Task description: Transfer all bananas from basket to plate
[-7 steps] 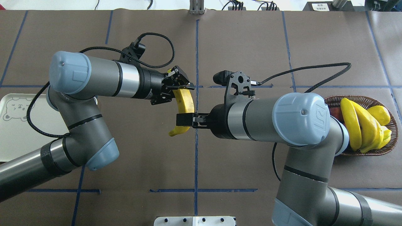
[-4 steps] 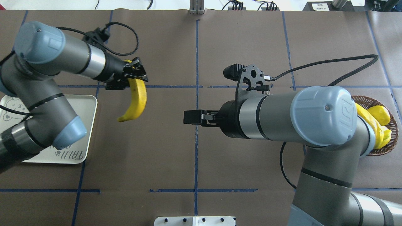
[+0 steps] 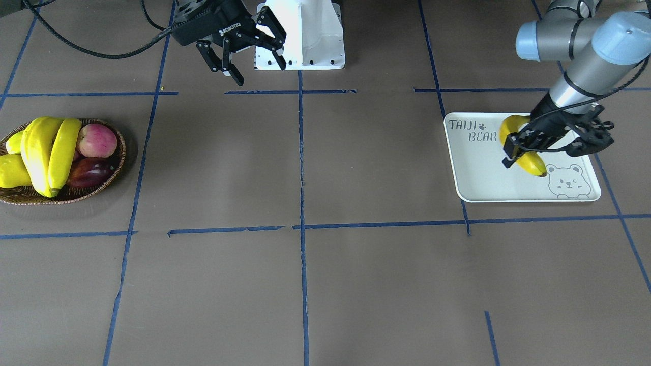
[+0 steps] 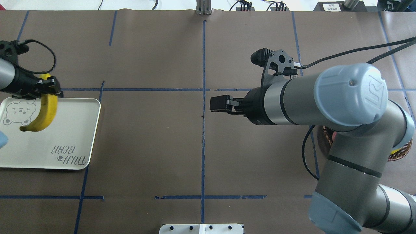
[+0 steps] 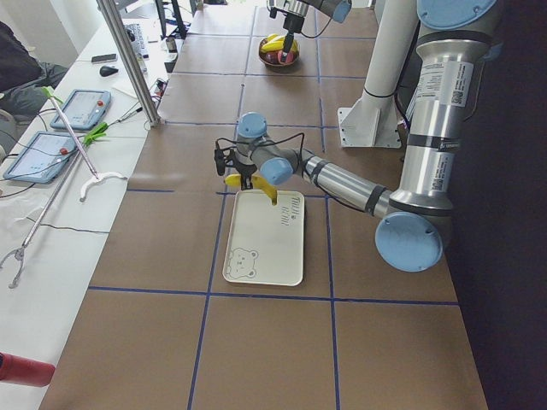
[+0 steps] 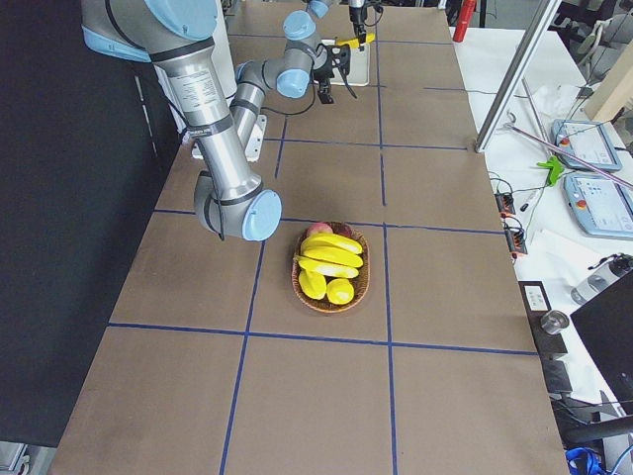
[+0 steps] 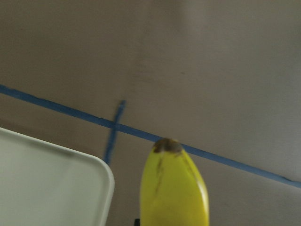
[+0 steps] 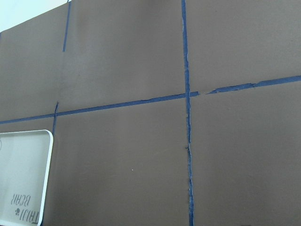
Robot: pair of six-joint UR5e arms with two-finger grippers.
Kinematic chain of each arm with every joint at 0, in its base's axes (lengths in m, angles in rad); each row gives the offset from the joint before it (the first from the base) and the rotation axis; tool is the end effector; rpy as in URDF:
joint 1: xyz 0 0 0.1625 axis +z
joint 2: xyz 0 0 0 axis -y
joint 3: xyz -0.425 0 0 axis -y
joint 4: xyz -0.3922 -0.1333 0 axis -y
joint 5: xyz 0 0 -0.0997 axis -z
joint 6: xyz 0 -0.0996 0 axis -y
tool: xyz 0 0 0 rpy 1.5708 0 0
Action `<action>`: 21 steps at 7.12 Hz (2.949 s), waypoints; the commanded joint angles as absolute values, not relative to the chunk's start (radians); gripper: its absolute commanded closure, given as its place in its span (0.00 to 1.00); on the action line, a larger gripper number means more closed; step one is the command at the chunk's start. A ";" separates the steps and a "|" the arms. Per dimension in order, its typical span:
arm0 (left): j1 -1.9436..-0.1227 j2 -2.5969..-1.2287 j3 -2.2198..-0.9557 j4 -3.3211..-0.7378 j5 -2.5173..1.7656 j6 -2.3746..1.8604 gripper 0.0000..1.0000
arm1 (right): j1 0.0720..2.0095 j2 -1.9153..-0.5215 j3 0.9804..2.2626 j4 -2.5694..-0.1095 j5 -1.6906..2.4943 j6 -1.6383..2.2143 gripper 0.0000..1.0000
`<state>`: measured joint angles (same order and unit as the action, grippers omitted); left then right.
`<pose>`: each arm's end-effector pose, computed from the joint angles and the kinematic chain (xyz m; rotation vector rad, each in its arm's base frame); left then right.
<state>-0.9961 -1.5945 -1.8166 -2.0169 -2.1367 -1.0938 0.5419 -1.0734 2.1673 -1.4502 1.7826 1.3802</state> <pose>0.2148 -0.4787 0.4810 0.0667 0.8808 -0.2827 -0.3780 -0.3587 0.1281 0.2606 -1.1966 0.1778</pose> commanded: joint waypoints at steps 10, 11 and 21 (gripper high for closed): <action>-1.009 -1.542 -1.625 -2.054 -2.017 -0.931 0.00 | 0.645 -1.152 2.174 -1.477 1.876 1.370 0.00; -1.009 -1.542 -1.638 -2.054 -2.017 -0.940 0.01 | 0.676 -1.178 2.177 -1.477 1.916 1.367 0.00; -1.028 -1.565 -1.785 -2.046 -2.126 -0.945 0.01 | 1.098 -1.759 2.067 -1.324 2.325 0.564 0.00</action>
<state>-1.0272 -1.5647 -1.7691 -2.0460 -2.0891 -0.9419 1.0684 -1.7337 2.1418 -1.3957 2.2721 0.5873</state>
